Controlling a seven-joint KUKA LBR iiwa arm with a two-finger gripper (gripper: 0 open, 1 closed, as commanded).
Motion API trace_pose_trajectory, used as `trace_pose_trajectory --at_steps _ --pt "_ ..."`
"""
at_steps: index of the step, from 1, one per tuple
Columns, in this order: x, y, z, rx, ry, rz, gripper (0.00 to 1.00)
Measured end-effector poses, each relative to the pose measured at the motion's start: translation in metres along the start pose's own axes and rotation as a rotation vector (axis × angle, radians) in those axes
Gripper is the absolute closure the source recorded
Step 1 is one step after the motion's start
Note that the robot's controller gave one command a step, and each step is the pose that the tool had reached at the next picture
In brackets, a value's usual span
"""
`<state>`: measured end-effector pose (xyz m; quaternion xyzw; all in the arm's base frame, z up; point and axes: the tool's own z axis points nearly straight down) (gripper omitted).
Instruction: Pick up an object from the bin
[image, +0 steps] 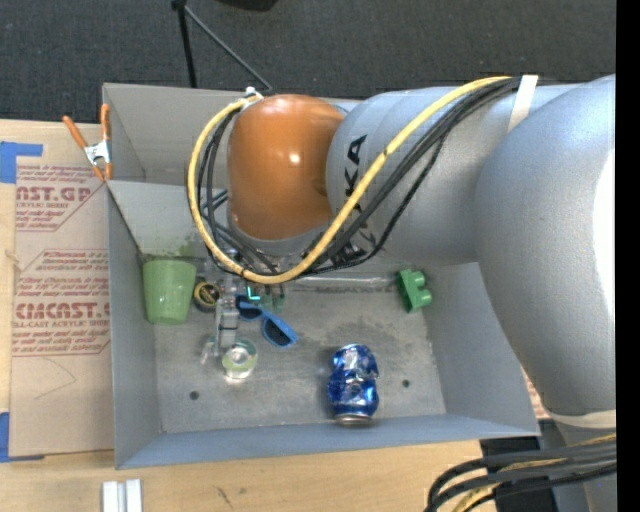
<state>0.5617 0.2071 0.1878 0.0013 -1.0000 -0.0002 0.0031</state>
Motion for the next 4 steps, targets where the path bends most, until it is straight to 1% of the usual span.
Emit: trace_pose_trajectory --at_steps 1,2,3,4 --pt "-0.027 -0.066 0.111 0.002 -0.002 0.095 0.00" --pt "0.005 -0.061 0.117 0.000 -0.009 -0.506 0.00" --pt "0.005 -0.061 0.113 0.002 0.003 -0.506 1.00" --pt "0.011 -0.076 -0.073 0.002 -0.017 -0.499 1.00"
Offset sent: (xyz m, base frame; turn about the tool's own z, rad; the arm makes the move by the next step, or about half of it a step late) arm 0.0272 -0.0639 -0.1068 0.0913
